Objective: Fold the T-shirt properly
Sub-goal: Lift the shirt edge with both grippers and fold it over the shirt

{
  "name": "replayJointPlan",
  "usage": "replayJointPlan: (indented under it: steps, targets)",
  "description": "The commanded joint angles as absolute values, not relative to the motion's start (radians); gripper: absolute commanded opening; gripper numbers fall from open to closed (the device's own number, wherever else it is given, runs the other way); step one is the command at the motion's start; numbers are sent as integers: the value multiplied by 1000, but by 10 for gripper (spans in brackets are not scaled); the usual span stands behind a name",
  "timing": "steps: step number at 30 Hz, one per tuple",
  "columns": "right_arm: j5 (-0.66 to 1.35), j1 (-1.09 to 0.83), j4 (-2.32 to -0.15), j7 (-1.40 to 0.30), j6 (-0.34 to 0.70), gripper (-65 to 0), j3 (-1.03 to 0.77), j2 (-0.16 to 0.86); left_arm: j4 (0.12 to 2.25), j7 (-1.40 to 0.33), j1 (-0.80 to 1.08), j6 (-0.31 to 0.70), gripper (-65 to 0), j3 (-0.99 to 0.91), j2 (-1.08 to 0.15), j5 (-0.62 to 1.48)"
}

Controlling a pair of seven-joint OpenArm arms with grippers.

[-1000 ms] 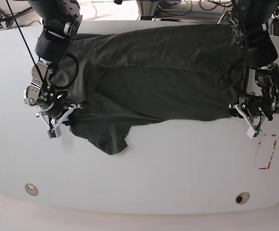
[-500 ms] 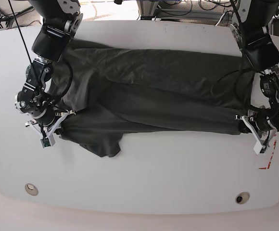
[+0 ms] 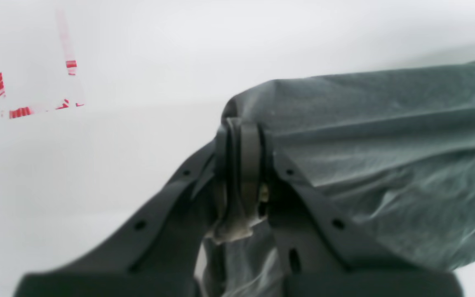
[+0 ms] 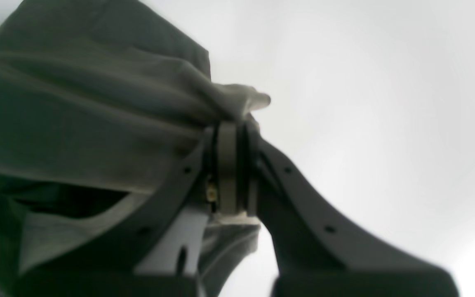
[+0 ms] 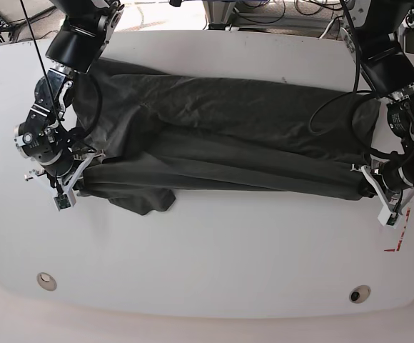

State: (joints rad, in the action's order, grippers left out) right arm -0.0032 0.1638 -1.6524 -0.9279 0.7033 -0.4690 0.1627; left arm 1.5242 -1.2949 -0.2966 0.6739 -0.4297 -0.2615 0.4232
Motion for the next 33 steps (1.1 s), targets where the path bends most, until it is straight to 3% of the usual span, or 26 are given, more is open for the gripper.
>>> replayJointPlan:
  steps: [1, 15, 33]
  targets:
    - [-8, 157, -1727, -947, 698, -650, -473, 162, 1564, -1283, -302, 698, -650, -433, -282, 429]
    - [-8, 2, -1980, -1099, 698, -650, -475, 104, 1564, -1279, -208, 698, -650, -432, -314, 423]
    - [64, -189, -2000, -1099, 698, -650, -476, 56, 1461, -1225, -177, 698, -650, -429, -361, 420]
